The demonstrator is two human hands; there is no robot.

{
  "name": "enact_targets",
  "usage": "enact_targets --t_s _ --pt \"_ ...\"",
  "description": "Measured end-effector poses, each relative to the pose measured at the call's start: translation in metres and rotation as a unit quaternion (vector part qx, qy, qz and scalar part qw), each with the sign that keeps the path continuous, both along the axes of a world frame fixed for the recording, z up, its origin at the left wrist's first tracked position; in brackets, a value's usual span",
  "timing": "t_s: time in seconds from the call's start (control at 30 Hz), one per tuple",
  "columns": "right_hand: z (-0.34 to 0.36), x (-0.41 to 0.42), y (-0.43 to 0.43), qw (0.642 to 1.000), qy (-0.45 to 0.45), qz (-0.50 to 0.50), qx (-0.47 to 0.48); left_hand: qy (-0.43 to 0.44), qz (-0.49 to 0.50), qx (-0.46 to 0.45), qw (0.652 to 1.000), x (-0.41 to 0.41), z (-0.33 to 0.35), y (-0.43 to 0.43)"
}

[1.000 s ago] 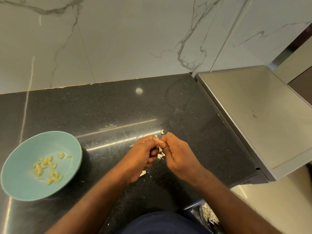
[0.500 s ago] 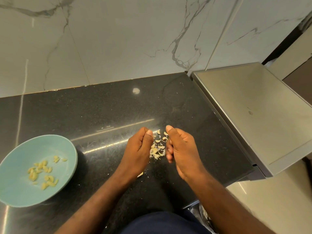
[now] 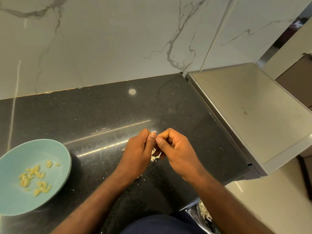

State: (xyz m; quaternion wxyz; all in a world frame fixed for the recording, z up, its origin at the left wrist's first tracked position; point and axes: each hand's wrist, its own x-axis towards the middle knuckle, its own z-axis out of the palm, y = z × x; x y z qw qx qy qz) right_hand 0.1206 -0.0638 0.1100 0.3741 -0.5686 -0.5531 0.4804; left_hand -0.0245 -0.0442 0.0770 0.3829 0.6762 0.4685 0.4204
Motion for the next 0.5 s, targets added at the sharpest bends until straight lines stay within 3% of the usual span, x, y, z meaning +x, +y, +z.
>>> enact_targets --t_s 0.3,0.5 --pt "-0.001 -0.007 -0.007 0.997 0.056 0.017 -0.044 -0.036 -0.077 -0.019 0.996 0.002 0.016 -0.001" --pt "0.004 -0.017 -0.006 0.973 0.157 -0.035 -0.164 0.016 -0.053 0.023 0.998 -0.003 0.008 0.0"
